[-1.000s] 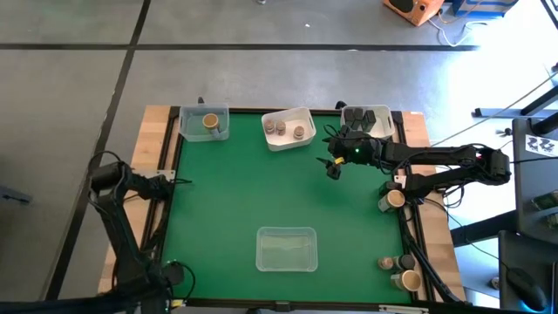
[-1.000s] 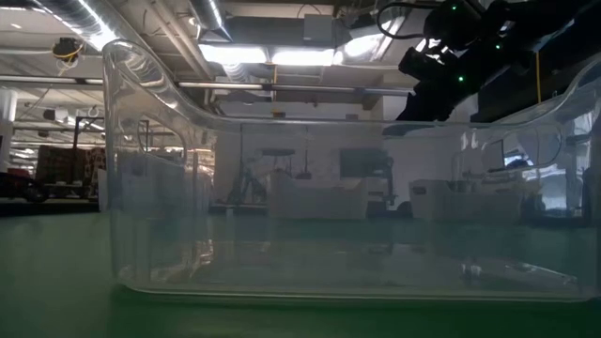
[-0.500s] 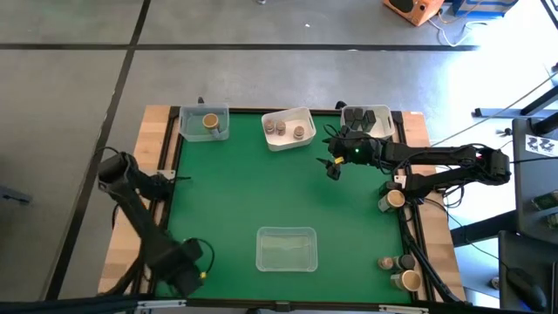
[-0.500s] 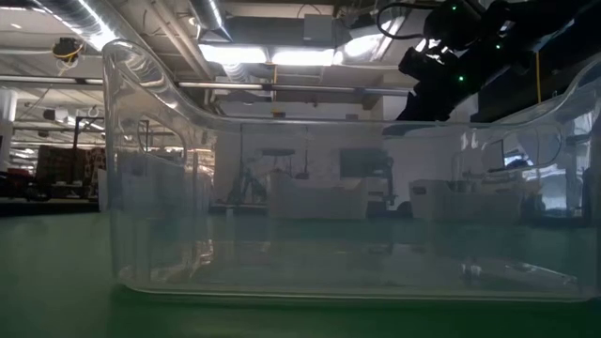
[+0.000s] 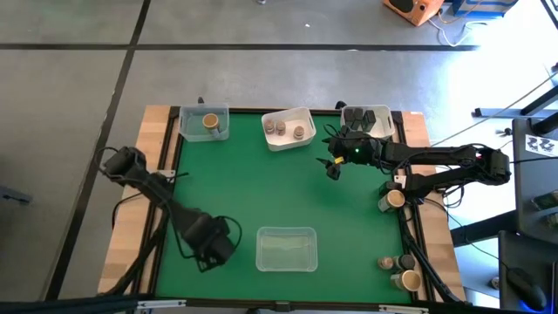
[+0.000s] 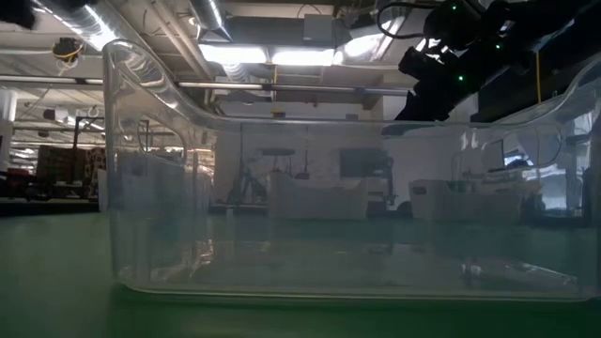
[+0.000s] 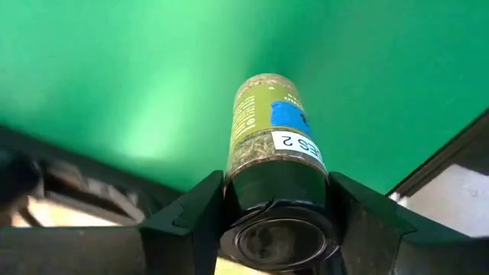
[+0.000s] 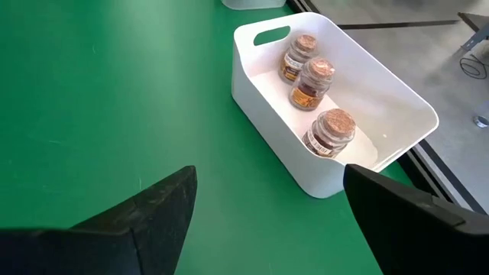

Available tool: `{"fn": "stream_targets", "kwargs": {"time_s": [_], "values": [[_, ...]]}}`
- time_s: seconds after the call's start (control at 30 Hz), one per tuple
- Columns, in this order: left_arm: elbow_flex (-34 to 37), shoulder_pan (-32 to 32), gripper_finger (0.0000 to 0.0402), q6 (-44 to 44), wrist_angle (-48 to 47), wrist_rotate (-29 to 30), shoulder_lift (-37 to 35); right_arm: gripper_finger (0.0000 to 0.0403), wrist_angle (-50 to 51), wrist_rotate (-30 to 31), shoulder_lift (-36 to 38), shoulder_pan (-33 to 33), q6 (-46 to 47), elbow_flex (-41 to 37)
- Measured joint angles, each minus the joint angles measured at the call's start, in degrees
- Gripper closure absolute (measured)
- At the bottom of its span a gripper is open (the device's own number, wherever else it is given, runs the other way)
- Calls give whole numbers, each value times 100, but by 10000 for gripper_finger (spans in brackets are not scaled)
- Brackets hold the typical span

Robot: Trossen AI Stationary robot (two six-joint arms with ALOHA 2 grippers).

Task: Sort spices by type
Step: Put the black seasoning bottle into the bottom transparent bin

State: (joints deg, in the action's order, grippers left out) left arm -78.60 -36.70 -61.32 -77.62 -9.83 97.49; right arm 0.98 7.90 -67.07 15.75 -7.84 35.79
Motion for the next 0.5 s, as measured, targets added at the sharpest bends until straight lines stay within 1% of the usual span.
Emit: {"fn": "stream_targets", "kwargs": {"time_s": [0.2, 0.3, 0.5], "values": [[-837, 567, 214, 786, -177, 786, 0, 72, 0, 0, 0, 0, -3, 0], [-1339, 824, 214, 1142, -95, 1157, 0, 72, 2, 0, 0, 0, -13, 0], [-2013, 1234, 214, 1844, 112, 1555, 0, 72, 20, -1, 0, 1, -17, 0]]}}
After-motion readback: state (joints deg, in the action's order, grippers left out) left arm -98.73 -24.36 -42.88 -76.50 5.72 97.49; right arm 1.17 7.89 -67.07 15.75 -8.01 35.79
